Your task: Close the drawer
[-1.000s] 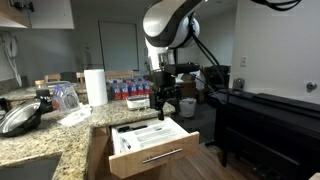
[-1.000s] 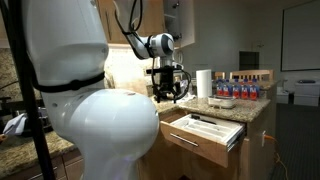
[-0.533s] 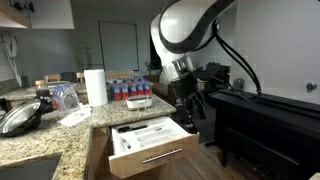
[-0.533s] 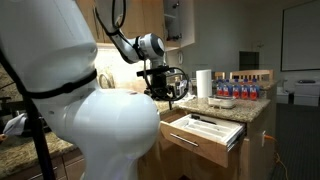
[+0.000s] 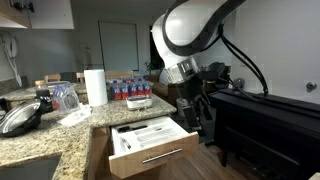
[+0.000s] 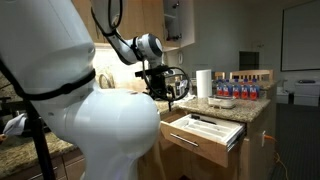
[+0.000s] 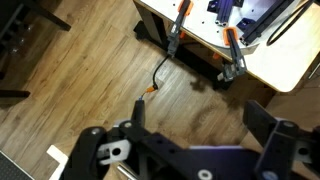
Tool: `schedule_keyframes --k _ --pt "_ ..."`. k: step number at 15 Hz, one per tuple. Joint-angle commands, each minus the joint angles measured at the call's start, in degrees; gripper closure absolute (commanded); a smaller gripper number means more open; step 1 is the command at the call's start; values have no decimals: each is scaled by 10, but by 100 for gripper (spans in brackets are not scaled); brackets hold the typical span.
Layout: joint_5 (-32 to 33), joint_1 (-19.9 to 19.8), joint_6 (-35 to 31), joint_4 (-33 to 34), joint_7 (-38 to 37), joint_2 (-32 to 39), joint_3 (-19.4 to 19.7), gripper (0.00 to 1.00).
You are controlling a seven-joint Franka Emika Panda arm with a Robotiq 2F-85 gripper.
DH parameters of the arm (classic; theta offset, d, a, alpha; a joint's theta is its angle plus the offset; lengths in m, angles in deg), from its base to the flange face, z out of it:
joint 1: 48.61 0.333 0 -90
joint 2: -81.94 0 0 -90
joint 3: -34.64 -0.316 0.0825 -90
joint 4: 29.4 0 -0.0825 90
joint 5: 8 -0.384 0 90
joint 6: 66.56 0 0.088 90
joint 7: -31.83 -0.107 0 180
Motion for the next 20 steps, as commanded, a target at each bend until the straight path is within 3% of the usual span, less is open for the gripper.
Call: schedule_keyframes --k 1,9,13,20 --pt "0 1 1 1 0 0 1 0" --pt "144 8 100 106 46 88 -38 0" --pt "221 5 127 161 143 143 -24 0" --pt "229 25 67 87 320 110 -17 0"
